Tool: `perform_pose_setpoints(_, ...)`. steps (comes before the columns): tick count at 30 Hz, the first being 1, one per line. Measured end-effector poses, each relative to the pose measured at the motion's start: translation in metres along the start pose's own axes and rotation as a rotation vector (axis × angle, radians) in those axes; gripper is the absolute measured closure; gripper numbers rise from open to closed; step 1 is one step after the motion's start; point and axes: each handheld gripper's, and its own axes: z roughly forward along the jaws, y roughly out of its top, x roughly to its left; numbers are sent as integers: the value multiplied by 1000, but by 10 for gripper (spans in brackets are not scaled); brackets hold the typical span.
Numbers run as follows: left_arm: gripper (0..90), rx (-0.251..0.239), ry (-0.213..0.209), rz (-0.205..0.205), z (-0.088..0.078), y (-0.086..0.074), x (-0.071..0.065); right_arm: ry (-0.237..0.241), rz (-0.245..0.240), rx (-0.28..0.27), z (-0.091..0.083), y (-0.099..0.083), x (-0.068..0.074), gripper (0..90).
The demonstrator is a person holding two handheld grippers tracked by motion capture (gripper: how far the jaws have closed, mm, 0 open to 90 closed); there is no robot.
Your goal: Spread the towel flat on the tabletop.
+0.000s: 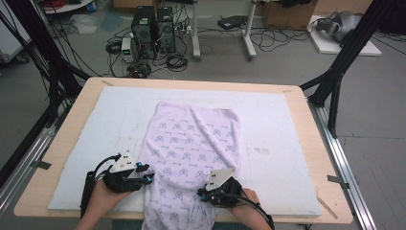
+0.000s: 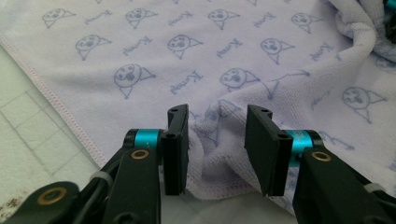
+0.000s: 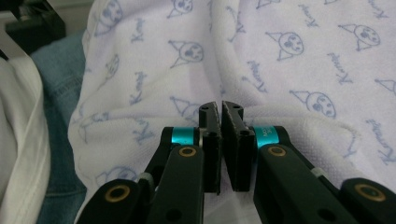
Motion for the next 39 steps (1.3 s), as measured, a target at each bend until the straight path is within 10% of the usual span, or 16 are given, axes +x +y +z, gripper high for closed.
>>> perform_pose_setpoints(13,593,0,4,-8,0,-1,1,-66,-8,-73,-42,-23,5,758)
perform_pose_setpoints(24,589,6,5,-5,1,-2,1,-45,-61,-23,-13,-19,11,728)
perform_pose_setpoints(29,589,4,5,-9,1,-3,1,-41,-51,-30,-13,-22,11,861)
perform_pose_setpoints(39,590,1,5,-10,-1,-3,3,-31,-9,-56,-65,-42,26,873)
